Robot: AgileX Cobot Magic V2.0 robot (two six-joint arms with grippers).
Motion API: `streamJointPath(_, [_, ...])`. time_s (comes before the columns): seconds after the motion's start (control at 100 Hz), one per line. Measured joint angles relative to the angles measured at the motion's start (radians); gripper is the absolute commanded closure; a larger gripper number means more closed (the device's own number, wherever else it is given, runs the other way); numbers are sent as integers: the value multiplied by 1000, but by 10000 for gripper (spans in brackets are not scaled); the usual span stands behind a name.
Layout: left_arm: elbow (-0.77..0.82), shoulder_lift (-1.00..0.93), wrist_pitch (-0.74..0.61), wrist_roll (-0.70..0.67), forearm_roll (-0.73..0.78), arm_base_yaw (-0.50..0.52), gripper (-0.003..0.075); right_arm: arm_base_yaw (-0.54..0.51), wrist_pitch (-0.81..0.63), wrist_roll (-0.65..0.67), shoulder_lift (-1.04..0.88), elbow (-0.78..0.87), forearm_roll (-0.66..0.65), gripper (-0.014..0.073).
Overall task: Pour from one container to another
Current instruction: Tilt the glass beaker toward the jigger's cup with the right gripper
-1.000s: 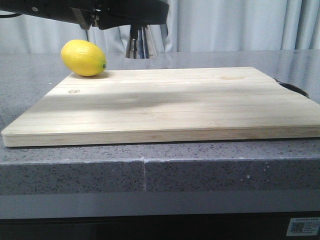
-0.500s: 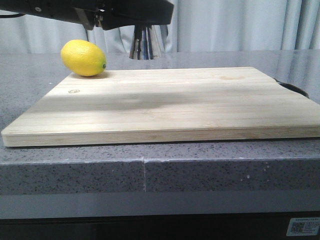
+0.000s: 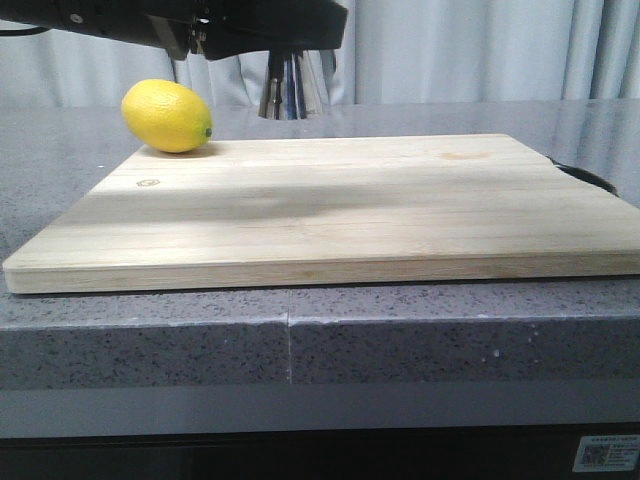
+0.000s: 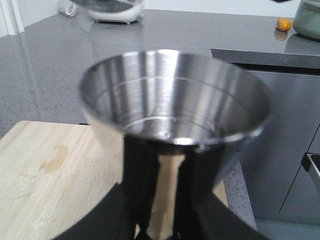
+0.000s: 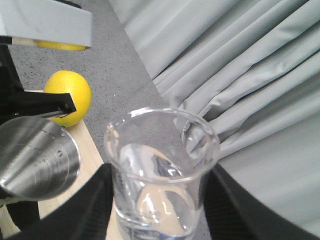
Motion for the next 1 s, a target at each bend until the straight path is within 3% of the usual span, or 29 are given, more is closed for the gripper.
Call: streamJointPath(1.0, [0, 15, 0, -6, 3, 0, 739, 48, 49, 0, 28, 0, -71, 388])
